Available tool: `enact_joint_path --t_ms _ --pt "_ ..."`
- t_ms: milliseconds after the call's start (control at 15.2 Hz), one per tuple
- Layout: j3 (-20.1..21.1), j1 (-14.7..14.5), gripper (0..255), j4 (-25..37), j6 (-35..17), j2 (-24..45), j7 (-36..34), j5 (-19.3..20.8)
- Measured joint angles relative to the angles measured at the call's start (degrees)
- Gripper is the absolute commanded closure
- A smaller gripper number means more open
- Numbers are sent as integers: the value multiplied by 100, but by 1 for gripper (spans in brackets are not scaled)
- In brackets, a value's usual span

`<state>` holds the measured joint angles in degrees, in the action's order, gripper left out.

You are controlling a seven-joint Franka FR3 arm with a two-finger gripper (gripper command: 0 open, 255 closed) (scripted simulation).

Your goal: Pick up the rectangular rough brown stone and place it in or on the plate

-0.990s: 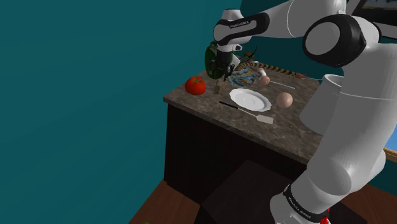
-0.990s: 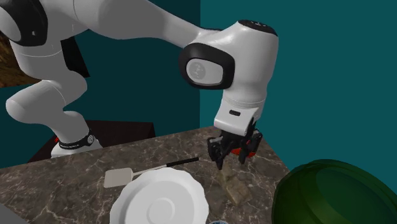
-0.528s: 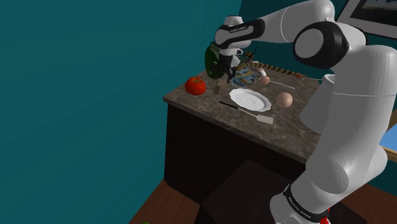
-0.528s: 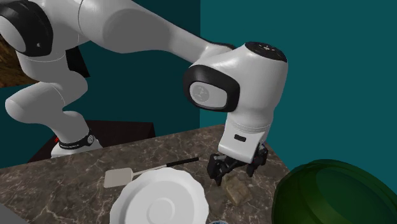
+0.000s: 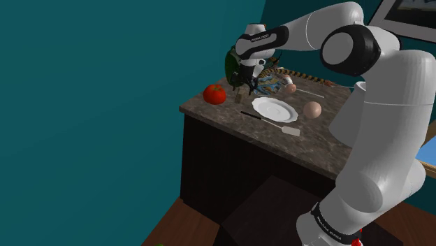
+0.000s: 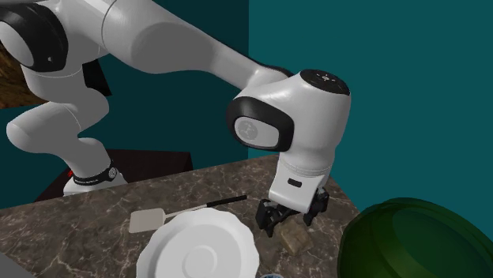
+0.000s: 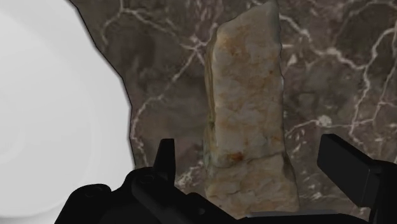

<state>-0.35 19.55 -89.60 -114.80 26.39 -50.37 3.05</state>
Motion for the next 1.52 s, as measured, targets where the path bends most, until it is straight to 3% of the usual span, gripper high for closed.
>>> enact_joint_path --t_ms 132,198,924,1518 --pt "0 0 0 -2 -3 0 0 0" --pt "0 0 255 -2 -3 0 0 0" --pt "-2 2 255 15 25 -11 3 0" --pt "3 -2 255 416 601 -186 29 -11"
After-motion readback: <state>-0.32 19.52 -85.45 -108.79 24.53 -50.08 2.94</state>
